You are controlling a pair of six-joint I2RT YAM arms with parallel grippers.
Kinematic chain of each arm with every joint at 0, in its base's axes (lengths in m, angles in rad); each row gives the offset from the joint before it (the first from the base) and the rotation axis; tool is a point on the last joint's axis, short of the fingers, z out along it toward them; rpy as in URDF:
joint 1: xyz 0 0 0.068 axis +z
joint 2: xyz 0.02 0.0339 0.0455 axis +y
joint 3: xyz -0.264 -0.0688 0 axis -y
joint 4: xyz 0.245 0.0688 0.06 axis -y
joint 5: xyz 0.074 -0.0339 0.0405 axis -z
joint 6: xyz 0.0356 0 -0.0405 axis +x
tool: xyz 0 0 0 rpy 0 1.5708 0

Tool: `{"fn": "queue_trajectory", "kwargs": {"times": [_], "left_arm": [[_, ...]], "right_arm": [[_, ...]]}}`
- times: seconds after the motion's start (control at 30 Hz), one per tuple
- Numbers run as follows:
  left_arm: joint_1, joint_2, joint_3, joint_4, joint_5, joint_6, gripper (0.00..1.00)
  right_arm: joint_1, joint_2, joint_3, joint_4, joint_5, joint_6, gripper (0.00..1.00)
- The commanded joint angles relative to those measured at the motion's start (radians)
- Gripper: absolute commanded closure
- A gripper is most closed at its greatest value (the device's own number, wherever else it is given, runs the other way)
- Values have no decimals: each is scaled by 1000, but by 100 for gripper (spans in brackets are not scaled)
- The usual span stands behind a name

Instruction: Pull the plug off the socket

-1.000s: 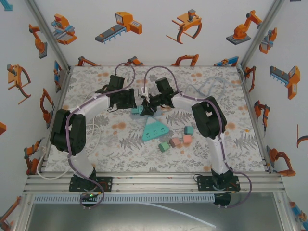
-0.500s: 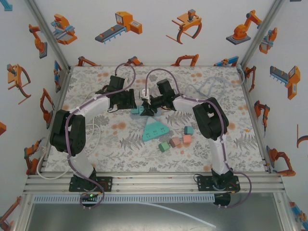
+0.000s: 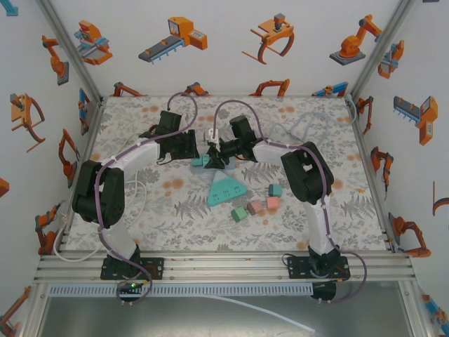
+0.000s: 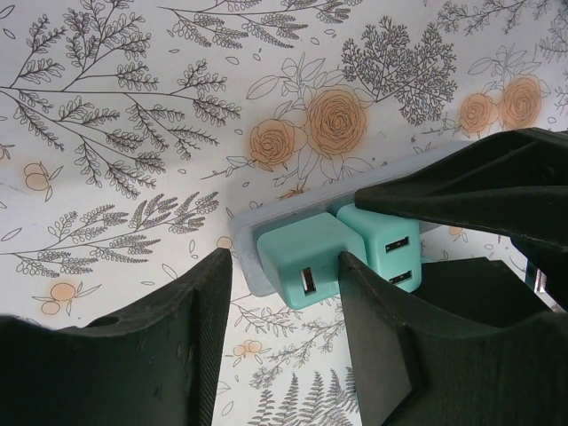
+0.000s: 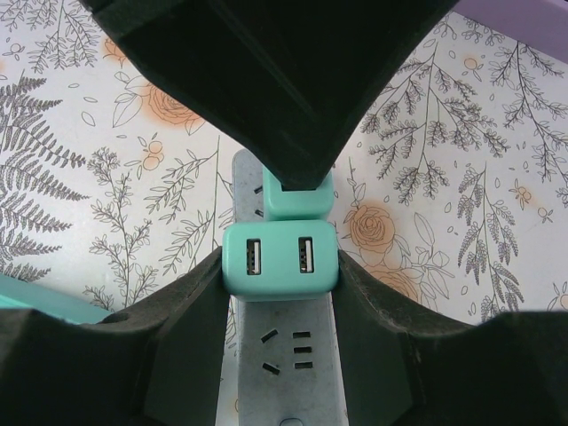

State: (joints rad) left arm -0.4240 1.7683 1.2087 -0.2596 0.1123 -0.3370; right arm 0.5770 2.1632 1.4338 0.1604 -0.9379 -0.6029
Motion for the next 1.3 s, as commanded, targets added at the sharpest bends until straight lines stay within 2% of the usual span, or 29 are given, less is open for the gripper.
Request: {"fn": "queue_trajectory", "kwargs": {"times": [0.0,0.23,0.63,1.17,1.2,1.27], "left_arm": [[-26,97,-96,-224,-53,53,50],[-26,100,-109,-212,-46,52,50],[-25,96,-118,-203,-52,52,50],[-21,82,-125,-196,-47,52,50],[-22,79,-125,-196,-47,52,50],[-21,78,-125,-189,-40,49,50]], "right_arm": [[16,-90,71,77,-135,-7,100],[20,-110,101,20,-103,-11,100],[19,-193,93,81,-70,25,100],[-3,-270,-19,119,-10,24,100],[-3,-267,-32,103,9,12,94],[-3,-256,-65,89,46,-15,67]]}}
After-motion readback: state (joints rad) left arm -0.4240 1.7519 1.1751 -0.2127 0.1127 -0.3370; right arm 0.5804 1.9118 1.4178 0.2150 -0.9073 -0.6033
